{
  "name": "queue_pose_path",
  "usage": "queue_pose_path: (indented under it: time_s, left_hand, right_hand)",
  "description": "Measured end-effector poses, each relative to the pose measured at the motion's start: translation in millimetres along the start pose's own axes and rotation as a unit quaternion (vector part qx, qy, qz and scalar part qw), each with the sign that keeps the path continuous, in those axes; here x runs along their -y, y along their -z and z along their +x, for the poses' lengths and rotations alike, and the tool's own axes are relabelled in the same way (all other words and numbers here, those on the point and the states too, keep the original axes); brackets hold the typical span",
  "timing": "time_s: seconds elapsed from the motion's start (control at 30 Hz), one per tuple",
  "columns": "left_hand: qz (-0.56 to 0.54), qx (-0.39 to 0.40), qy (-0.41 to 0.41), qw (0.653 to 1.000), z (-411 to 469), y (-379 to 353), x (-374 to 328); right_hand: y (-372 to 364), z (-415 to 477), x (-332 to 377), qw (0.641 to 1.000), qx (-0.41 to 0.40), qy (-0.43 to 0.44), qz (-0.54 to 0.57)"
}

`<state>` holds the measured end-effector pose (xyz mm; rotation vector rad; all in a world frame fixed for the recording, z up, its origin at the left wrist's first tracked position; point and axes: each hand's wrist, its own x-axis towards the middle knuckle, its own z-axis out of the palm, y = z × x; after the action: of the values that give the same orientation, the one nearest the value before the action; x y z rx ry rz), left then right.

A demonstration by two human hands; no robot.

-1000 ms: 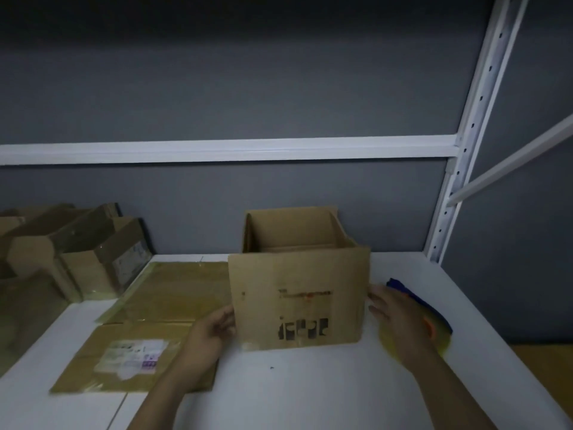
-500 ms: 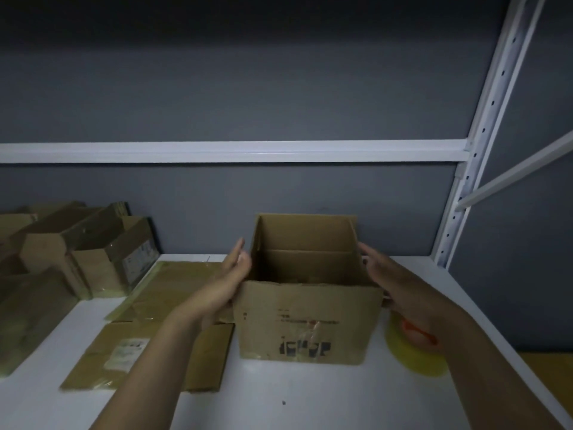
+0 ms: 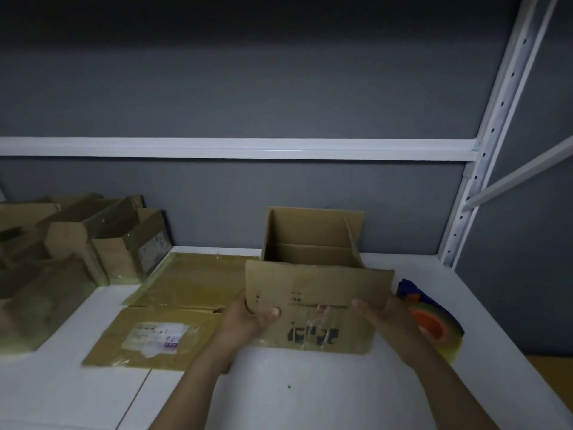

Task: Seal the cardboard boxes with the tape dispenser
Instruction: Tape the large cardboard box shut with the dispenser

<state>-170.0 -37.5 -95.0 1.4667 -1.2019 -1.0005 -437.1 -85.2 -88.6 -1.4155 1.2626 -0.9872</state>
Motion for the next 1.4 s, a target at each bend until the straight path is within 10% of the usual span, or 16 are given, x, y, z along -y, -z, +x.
queue_pose_path:
  time_s: [0.43,0.9,1.4]
  left_hand:
    - [-0.003,-0.122,-0.03,0.992,3.5,99.9,-4.5]
    - [0.146,-0.07,-0.091,0.983,112.8,298.3,40.1]
    - [0.138,-0.166,-0.11,0.97,160.0,312.9,78.3]
  right_hand:
    - [-88.7,35.2,46.9,0.995,0.052,0.08,0.02]
    - [-282.4,111.5,76.7,0.998,0.034,0.054,0.025]
    - [-334.3,138.3,69.8,0.972,-0.071,0.036,-0.219]
